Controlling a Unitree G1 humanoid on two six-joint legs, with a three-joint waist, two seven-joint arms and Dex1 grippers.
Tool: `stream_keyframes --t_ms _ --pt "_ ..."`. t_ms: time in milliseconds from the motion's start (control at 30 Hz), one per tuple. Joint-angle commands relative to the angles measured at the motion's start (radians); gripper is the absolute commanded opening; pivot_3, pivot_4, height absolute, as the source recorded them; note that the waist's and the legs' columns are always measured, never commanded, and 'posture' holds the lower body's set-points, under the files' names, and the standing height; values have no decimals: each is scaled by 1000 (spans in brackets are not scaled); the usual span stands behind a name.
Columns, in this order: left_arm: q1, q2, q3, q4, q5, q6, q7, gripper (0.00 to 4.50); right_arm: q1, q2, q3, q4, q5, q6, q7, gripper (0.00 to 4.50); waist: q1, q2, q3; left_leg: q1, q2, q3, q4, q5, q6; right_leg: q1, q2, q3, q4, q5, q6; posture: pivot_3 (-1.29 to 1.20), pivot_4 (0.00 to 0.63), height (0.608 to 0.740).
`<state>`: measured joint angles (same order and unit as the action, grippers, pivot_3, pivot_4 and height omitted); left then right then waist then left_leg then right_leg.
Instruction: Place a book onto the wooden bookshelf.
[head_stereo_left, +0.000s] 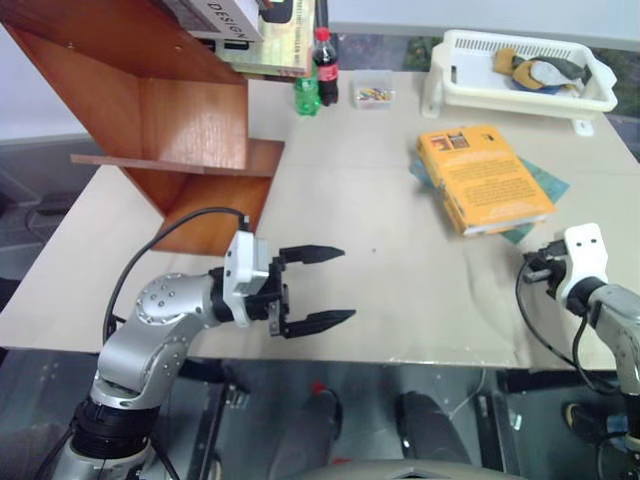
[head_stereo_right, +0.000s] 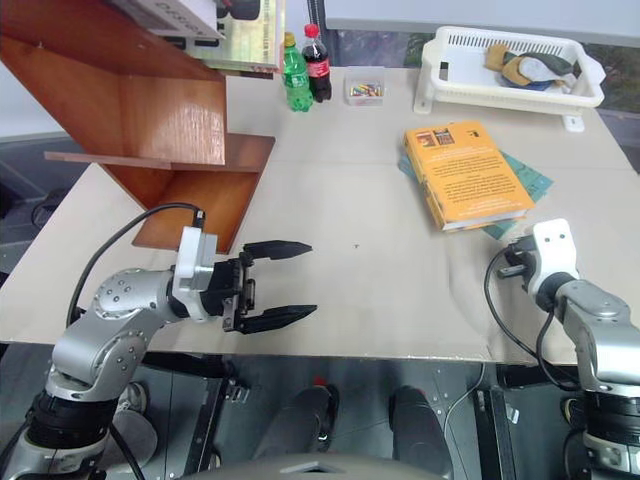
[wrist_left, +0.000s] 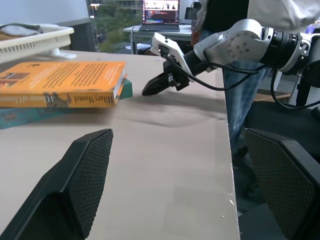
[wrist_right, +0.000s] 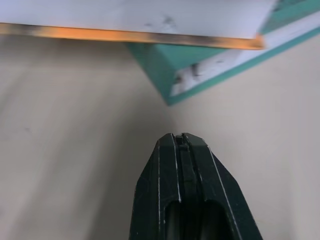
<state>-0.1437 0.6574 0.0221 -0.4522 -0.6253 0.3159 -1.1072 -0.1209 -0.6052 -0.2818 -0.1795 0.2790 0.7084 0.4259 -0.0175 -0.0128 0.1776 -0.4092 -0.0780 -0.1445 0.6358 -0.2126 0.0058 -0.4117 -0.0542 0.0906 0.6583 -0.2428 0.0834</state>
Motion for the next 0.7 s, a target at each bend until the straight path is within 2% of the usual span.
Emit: stream_keyframes --t_ms 33,133,167,233,367,667,700 --pt "7 -2 8 5 10 -37 -9 4500 -29 -9 -17 -12 -3 -32 -3 47 0 0 0 0 0 0 0 0 0 0 0 0 0 0 0 0 150 740" --pt "-6 -1 7 22 18 -43 -9 4500 -29 -8 -2 -25 15 -41 30 47 1 0 0 0 1 0 0 0 0 0 1 0 0 0 0 0 150 740" --pt "-8 0 6 24 20 -44 -8 4500 -30 -7 -3 -22 13 -39 25 281 1 0 0 0 0 0 0 0 0 0 0 0 0 0 0 0 150 740" --pt "-13 0 2 23 20 -42 -5 4500 -31 -15 9 -12 -12 -50 16 857 2 0 0 0 0 0 0 0 0 0 0 0 0 0 0 0 150 740" --pt "-17 2 -2 18 20 -36 -2 4500 -50 -10 31 23 -67 -92 -24 2697 1 0 0 0 0 0 0 0 0 0 0 0 0 0 0 0 150 740" --pt "-23 6 -4 9 22 -25 8 4500 -96 21 68 50 -59 -124 3 2697 0 0 0 0 0 0 0 0 0 0 0 0 0 0 0 0 150 740" --pt "-23 6 -4 8 22 -24 9 4500 -100 26 68 50 -58 -121 1 2463 1 0 0 0 0 0 0 0 0 0 0 0 0 0 0 0 150 740"
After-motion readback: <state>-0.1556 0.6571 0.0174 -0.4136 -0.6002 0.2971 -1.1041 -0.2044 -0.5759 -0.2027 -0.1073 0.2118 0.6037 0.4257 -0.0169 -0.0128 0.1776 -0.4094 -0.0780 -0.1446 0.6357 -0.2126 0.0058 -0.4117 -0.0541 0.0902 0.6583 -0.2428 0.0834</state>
